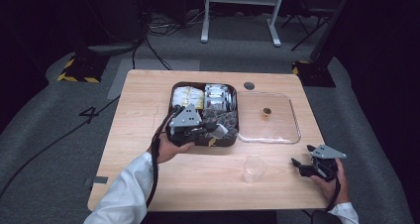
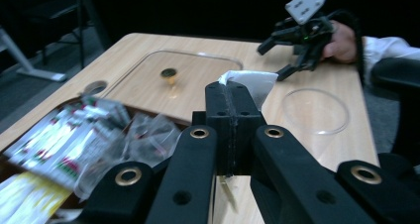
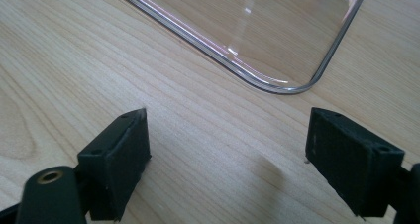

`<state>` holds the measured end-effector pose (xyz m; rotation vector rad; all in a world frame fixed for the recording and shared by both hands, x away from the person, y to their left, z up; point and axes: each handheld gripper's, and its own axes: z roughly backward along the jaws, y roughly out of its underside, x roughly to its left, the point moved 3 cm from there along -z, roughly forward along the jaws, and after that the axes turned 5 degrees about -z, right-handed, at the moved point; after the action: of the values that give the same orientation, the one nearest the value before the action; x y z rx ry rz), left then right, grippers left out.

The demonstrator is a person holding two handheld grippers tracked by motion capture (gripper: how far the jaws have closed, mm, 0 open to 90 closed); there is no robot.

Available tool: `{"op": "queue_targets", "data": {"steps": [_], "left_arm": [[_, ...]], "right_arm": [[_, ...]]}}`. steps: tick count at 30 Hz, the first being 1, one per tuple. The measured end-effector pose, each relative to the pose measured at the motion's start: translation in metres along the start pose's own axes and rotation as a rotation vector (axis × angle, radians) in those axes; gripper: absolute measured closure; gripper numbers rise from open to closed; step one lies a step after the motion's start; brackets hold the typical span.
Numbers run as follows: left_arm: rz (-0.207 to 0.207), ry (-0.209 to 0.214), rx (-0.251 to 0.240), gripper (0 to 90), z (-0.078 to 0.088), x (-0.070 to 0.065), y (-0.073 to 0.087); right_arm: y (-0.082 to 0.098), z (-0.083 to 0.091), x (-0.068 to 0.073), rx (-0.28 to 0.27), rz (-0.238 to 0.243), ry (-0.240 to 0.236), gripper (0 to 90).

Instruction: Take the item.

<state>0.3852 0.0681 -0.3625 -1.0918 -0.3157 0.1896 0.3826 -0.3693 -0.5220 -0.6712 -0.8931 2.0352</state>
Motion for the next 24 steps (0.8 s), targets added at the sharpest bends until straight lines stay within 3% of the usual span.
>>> {"op": "queue_targets", "data": {"steps": [10, 24], "left_arm": [[-0.039, 0.079, -0.011, 89.7, -0.025, -0.015, -0.021], [-0.063, 0.172, -0.051, 89.7, -0.048, -0.038, -0.044]], "right_arm": [[0.000, 0.000, 0.000, 0.001, -0.002, -0.001, 17.5], [0.000, 0.000, 0.000, 0.001, -0.001, -0.001, 17.5]]}}
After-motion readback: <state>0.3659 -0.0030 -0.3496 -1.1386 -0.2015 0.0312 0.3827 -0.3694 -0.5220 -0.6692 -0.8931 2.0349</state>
